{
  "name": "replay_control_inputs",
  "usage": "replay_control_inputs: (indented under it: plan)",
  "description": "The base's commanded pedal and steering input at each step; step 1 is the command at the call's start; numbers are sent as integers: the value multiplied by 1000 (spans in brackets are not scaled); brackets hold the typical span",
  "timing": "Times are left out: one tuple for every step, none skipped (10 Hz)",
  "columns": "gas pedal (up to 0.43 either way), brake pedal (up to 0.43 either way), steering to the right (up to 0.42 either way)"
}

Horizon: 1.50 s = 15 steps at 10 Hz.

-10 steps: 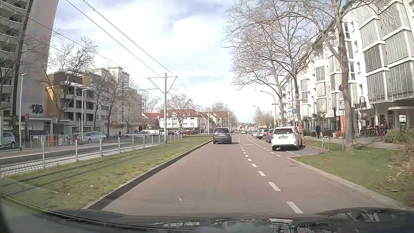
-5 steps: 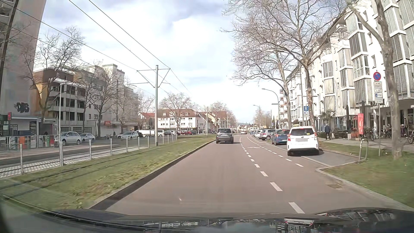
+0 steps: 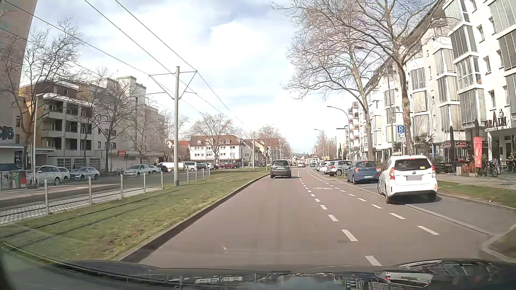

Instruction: Follow the waypoints while adhering to traffic rules and regulations

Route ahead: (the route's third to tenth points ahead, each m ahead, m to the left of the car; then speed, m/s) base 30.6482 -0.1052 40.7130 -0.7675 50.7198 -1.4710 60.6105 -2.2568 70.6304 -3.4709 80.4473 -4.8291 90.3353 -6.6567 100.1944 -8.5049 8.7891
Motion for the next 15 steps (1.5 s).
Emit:
replay_control_inputs:
  plan:
    - [197,0,16]
    - [197,0,15]
    - [197,0,15]
    - [197,0,15]
    - [197,0,15]
    - [197,0,14]
    - [197,0,14]
    - [197,0,14]
    - [197,0,13]
    - [197,0,13]
    - [197,0,13]
    - [197,0,12]
    - [197,0,12]
    - [197,0,12]
    - [197,0,12]
